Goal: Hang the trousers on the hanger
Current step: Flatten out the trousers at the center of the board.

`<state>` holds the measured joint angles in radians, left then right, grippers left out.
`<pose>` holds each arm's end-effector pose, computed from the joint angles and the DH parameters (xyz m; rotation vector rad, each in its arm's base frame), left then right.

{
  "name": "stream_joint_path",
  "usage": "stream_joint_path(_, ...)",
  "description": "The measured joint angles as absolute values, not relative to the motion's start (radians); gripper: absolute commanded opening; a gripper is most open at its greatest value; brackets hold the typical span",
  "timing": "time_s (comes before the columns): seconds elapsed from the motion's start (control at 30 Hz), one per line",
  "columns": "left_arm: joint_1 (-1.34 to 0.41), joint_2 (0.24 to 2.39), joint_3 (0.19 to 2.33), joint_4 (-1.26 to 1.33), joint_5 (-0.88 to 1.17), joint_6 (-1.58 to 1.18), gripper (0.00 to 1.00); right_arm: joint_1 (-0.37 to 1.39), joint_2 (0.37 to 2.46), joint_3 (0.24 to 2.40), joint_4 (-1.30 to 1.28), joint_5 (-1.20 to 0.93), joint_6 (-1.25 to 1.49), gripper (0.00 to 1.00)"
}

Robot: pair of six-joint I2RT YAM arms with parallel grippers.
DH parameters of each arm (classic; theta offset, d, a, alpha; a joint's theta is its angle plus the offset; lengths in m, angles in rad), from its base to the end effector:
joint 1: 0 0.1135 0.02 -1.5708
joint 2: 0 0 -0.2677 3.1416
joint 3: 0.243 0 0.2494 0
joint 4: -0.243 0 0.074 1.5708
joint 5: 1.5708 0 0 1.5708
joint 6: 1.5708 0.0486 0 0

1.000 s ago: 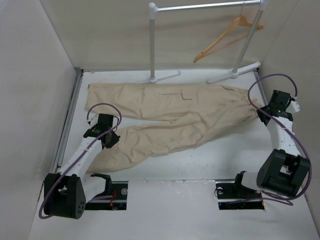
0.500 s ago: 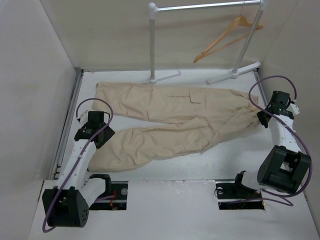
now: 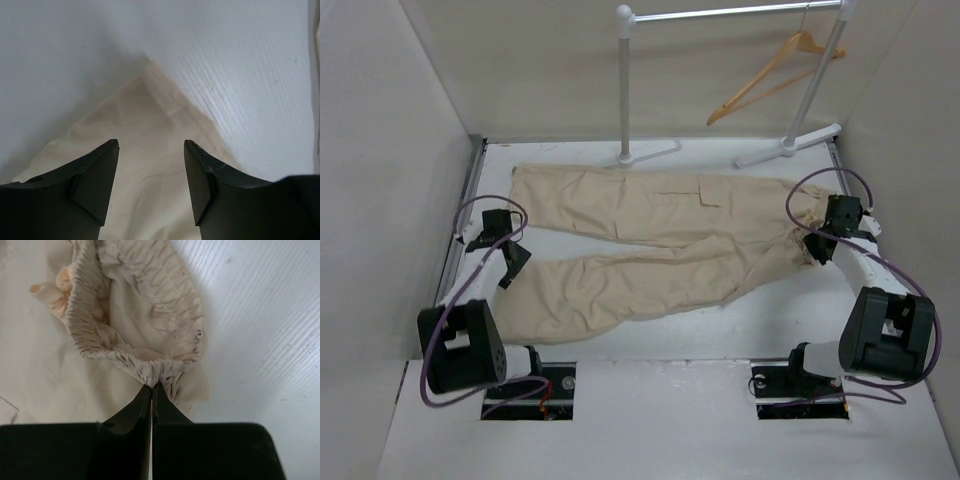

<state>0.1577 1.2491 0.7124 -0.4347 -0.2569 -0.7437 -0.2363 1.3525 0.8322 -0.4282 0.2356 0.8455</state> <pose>0.2374 0.0503 0.1954 -1.1768 2.2032 0.0859 0.2623 -0.0748 0.2080 1.3581 2.0777 -0.0408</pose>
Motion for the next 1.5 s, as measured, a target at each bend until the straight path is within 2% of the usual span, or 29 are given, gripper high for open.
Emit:
stream_joint_path(0.03, 0.16, 1.301, 0.733, -0.413, -0.262, -0.745, 0.43, -0.233, 1.352, 0.82, -0.423, 0.235, 0.847, 0.0)
stream_joint_path(0.1, 0.166, 1.402, 0.774, -0.374, -0.27, -0.748, 0.24, -0.228, 1.345, 0.802, -0.414, 0.232, 0.851, 0.0)
stream_joint_path(0.17, 0.176, 1.482, 0.806, -0.349, -0.279, -0.75, 0.11, -0.228, 1.335, 0.797, -0.41, 0.231, 0.854, 0.0)
stream_joint_path(0.27, 0.193, 1.562, 0.857, -0.337, -0.296, -0.749, 0.04, -0.234, 1.321, 0.796, -0.404, 0.231, 0.857, 0.0)
stream_joint_path(0.37, 0.218, 1.615, 0.942, -0.345, -0.317, -0.751, 0.02, -0.269, 1.319, 0.797, -0.405, 0.225, 0.857, 0.0)
stream_joint_path(0.57, 0.28, 1.749, 1.211, -0.348, -0.344, -0.754, 0.02, -0.313, 1.304, 0.884, -0.473, 0.246, 0.841, 0.0)
stream_joint_path(0.67, 0.289, 1.831, 1.334, -0.355, -0.353, -0.753, 0.07, -0.307, 1.299, 0.952, -0.496, 0.263, 0.821, 0.0)
stream_joint_path(0.73, 0.289, 1.883, 1.396, -0.357, -0.355, -0.752, 0.15, -0.306, 1.29, 0.978, -0.508, 0.279, 0.799, 0.0)
stream_joint_path(0.8, 0.287, 1.915, 1.427, -0.357, -0.355, -0.75, 0.28, -0.306, 1.29, 0.991, -0.515, 0.292, 0.785, 0.0)
stream_joint_path(0.93, 0.263, 1.902, 1.424, -0.377, -0.362, -0.752, 0.47, -0.297, 1.315, 0.983, -0.517, 0.303, 0.785, 0.0)
stream_joint_path(1.03, 0.221, 1.812, 1.353, -0.378, -0.362, -0.752, 0.48, -0.255, 1.333, 0.963, -0.514, 0.309, 0.794, 0.0)
stream_joint_path(1.1, 0.19, 1.686, 1.256, -0.387, -0.358, -0.753, 0.46, -0.228, 1.334, 0.95, -0.509, 0.308, 0.802, 0.0)
stream_joint_path(1.2, 0.166, 1.416, 1.056, -0.403, -0.344, -0.768, 0.37, -0.196, 1.328, 0.934, -0.488, 0.305, 0.813, 0.0)
stream_joint_path(1.3, 0.207, 1.139, 0.864, -0.473, -0.334, -0.784, 0.36, -0.176, 1.309, 0.922, -0.468, 0.298, 0.82, 0.0)
stream_joint_path(1.4, 0.282, 0.972, 0.71, -0.552, -0.319, -0.789, 0.41, -0.16, 1.288, 0.914, -0.442, 0.287, 0.824, 0.0)
stream_joint_path(1.5, 0.324, 0.943, 0.608, -0.579, -0.287, -0.791, 0.47, -0.154, 1.282, 0.906, -0.412, 0.27, 0.831, 0.0)
